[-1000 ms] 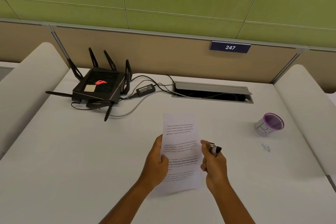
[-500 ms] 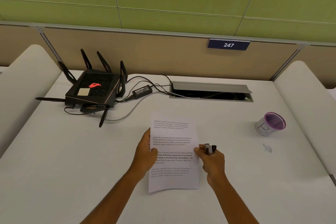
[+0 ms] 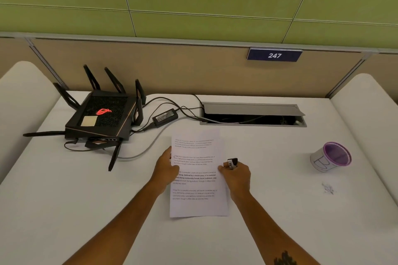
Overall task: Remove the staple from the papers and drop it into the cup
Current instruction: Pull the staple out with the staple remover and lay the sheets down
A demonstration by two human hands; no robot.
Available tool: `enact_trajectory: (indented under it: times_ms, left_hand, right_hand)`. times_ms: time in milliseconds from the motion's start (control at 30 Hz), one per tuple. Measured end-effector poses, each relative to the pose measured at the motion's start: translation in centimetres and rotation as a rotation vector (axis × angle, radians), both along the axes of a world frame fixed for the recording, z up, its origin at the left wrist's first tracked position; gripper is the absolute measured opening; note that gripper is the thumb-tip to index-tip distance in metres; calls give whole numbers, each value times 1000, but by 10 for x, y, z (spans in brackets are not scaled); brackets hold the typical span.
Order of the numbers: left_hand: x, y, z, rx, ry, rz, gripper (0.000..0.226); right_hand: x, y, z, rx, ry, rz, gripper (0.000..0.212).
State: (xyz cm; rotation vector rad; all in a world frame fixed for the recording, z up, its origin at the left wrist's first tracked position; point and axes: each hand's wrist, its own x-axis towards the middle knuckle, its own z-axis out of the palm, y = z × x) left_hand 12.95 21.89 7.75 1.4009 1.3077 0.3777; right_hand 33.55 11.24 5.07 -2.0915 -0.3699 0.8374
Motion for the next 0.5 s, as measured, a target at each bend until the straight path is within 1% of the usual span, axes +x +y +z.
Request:
enact_trajectory:
  times_ms: [200,367,400,433,500]
  left_hand:
    - [5,33,-15,52,92,-55,50]
    - [4,47,-17,169,192,-61,48]
    - [3,48,-17,202,229,-74,50]
    - [6,53,-28,191,267,-77,54]
    - [8,56,-40,192,332,-93,67]
  right_hand:
    - [-2,34,-10,-103,-81,73,16]
    - [-3,47,-6,-123,-147,102,17]
    - [-4,47,-3,-132,-167,116,17]
    - [-2,53,-14,-169,-178,126,18]
    - [-2,55,-23,-194,-191,142,17]
